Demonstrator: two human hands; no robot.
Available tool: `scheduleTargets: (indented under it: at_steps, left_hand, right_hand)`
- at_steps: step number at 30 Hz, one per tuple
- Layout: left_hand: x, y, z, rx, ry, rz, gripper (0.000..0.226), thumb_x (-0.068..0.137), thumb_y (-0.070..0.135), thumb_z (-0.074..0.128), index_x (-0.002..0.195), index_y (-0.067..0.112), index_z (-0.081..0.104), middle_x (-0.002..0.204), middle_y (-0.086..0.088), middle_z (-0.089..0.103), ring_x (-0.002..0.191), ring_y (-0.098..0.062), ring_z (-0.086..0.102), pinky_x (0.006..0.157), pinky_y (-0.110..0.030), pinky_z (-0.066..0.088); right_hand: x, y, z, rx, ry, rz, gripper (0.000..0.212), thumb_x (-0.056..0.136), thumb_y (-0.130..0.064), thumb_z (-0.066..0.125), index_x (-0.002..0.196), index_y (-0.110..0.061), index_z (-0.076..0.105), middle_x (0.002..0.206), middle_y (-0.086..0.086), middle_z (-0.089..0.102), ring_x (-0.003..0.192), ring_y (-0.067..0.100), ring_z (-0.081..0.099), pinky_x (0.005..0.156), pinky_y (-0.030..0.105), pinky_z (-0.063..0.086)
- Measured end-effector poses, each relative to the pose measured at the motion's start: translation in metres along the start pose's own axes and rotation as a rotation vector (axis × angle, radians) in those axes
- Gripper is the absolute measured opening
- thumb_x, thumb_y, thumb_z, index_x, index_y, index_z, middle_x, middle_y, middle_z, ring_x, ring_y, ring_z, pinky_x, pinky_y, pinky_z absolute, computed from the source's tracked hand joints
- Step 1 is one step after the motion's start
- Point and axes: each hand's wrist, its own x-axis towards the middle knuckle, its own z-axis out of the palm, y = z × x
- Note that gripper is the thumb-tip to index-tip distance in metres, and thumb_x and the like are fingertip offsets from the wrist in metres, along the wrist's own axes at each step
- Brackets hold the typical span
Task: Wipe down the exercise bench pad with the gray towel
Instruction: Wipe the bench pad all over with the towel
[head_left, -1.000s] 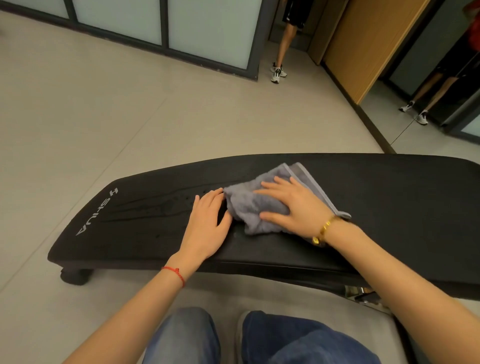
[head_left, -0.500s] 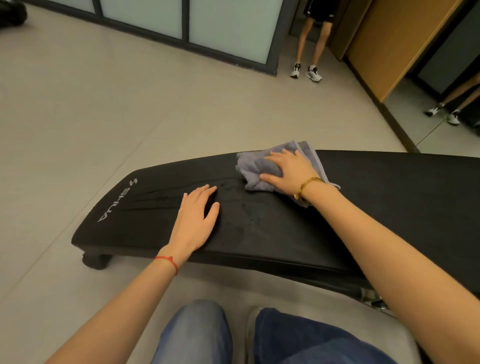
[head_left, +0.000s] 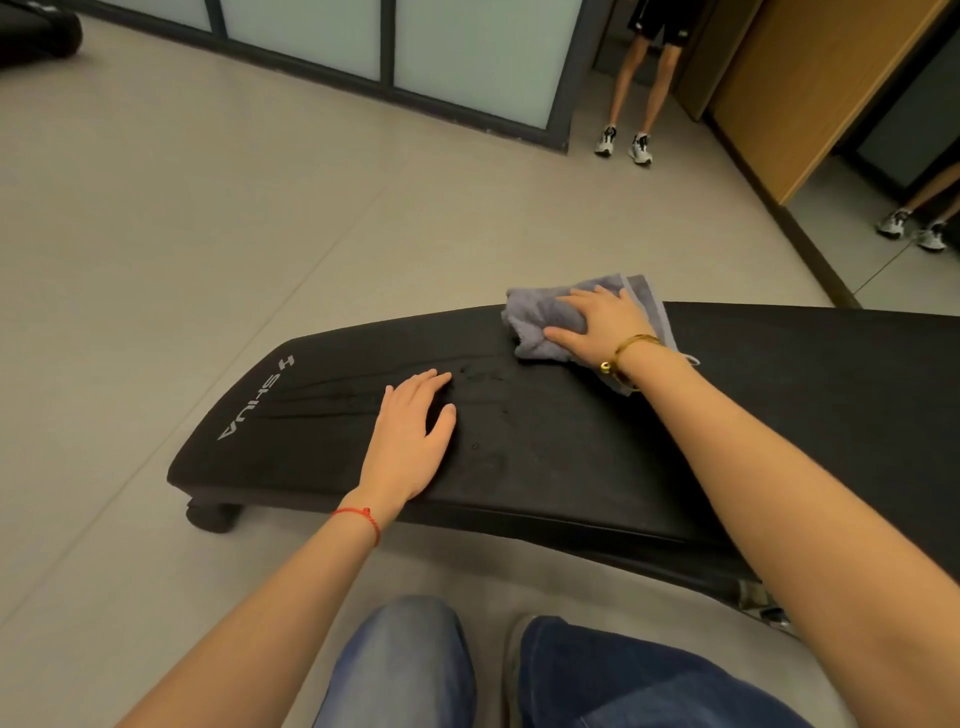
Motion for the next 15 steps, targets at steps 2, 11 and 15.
scheduleTargets:
  at_steps: [2,11,15]
  left_hand:
    - [0.0,0.0,0.0,0.003,0.001,0.004,0.045,0.099,0.033,0.042,0.144,0.026,0.042,0.151,0.006,0.038,0.143,-0.009,0.028,0.124,-0.037,0.006]
    - [0.0,-0.002,0.0,0.006,0.001,0.011,0.045,0.099,0.032,0.042,0.144,0.026,0.042,0.151,0.005,0.039,0.143,-0.009,0.028,0.124,-0.036,0.005]
    - [0.0,0.0,-0.001,0.007,-0.004,0.002,0.045,0.099,0.035,0.04,0.144,0.027,0.041,0.151,0.007,0.038,0.143,-0.008,0.027,0.124,-0.036,0.005]
  right_hand:
    - [-0.013,-0.018,0.005,0.032,-0.036,-0.081,0.059,0.089,-0.055,0.05,0.139,-0.024,0.045,0.15,0.002,0.04,0.141,0.028,0.029,0.117,0.043,0.016]
    - [-0.097,-0.006,-0.014,0.244,-0.04,-0.322,0.074,0.076,-0.072,0.042,0.137,-0.03,0.048,0.147,-0.011,0.042,0.141,0.011,0.027,0.119,0.036,0.02]
    - [-0.019,0.007,0.003,0.041,0.009,-0.064,0.064,0.085,-0.064,0.046,0.136,-0.026,0.049,0.148,0.001,0.043,0.138,0.027,0.034,0.115,0.045,0.023]
